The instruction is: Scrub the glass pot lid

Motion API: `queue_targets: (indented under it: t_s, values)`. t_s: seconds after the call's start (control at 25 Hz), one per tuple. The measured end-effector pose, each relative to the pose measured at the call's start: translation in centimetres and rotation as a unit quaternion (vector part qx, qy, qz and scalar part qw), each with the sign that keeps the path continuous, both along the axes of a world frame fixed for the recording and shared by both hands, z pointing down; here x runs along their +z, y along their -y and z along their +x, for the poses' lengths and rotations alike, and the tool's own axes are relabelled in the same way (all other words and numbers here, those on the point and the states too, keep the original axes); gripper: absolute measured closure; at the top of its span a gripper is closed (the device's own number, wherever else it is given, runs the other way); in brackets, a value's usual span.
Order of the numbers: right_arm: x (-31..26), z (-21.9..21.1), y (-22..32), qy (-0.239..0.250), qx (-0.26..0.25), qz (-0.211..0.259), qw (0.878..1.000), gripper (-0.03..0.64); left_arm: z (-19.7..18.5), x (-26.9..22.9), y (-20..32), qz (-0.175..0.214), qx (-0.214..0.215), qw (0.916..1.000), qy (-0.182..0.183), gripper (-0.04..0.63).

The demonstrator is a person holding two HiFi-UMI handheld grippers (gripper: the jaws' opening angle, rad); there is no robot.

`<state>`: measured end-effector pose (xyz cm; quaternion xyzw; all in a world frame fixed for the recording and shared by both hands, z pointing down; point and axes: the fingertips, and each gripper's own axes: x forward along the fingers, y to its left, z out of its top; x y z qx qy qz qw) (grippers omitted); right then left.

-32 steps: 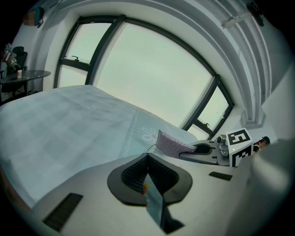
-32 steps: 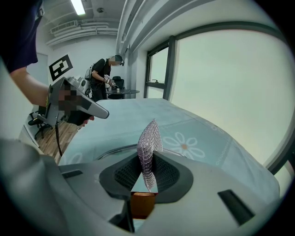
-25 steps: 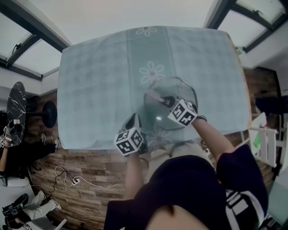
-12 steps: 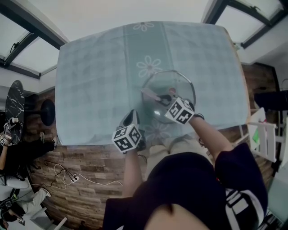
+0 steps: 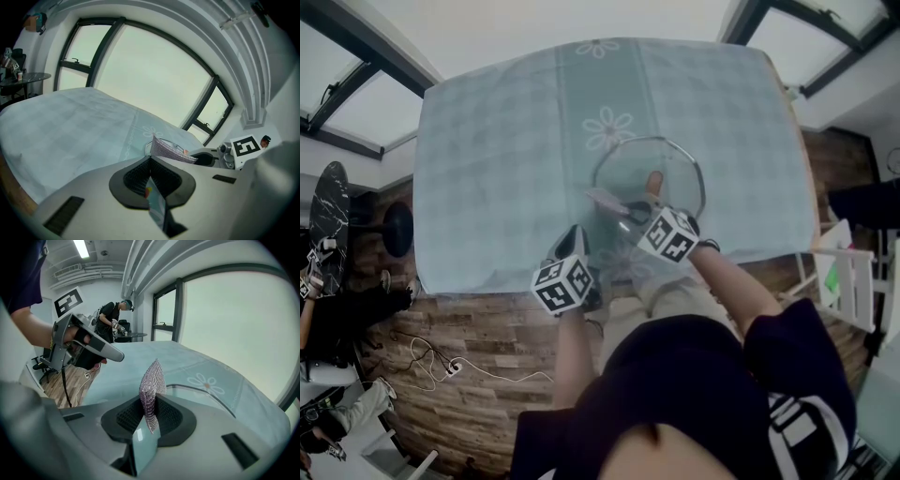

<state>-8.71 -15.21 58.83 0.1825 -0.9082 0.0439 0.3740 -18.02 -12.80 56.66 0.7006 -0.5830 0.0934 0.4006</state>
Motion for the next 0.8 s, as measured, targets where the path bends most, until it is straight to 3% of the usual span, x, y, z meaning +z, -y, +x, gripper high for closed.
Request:
queue_targets:
  t_s: [0.8]
  values:
    - [0.3, -0.6, -4.7, 0.005, 0.009, -0.005, 1.000, 0.540, 0.1, -0.2, -4.0, 0.001, 0.008, 1.0000, 0.001, 0.595]
